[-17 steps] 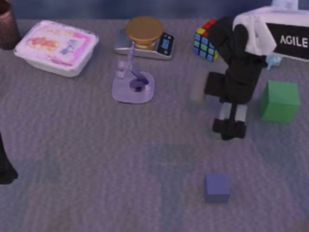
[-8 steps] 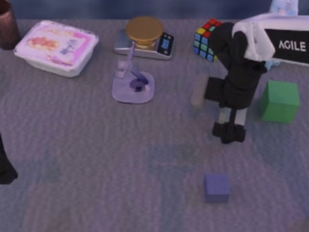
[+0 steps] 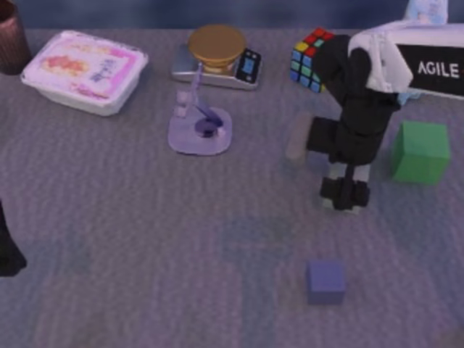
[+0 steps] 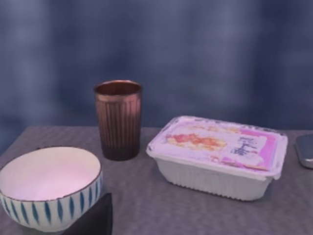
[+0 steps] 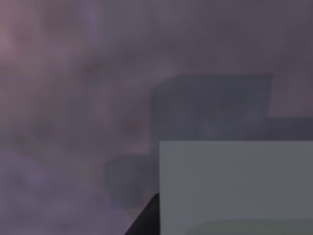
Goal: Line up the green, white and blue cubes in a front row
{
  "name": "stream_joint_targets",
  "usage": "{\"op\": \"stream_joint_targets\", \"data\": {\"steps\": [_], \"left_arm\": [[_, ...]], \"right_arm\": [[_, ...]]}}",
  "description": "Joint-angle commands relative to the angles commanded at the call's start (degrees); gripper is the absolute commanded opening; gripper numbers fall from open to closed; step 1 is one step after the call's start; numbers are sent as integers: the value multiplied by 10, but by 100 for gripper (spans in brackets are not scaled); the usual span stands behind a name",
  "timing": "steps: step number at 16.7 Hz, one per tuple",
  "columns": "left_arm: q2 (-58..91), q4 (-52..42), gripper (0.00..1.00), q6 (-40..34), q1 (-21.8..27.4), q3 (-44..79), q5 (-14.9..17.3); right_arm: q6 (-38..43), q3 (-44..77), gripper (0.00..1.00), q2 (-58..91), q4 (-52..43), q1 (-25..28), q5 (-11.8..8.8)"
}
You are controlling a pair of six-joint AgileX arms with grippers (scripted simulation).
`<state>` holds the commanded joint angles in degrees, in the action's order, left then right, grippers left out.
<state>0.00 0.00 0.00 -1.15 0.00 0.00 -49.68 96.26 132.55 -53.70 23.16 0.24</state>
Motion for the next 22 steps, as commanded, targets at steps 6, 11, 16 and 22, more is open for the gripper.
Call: {"op": "stream_joint_targets", "data": {"steps": [6,11,16,22], "left_arm": [[0,0,100,0,0,0,0],[0,0,100,0,0,0,0],[0,0,100,0,0,0,0],[0,0,100,0,0,0,0]], "right_arm": [[0,0,0,0,0,0,0],[6,0,0,-15,-11,0,-4],[5,46,0,-32,-76,2,-5],[5,94,0,-56,-147,5,-5]]}}
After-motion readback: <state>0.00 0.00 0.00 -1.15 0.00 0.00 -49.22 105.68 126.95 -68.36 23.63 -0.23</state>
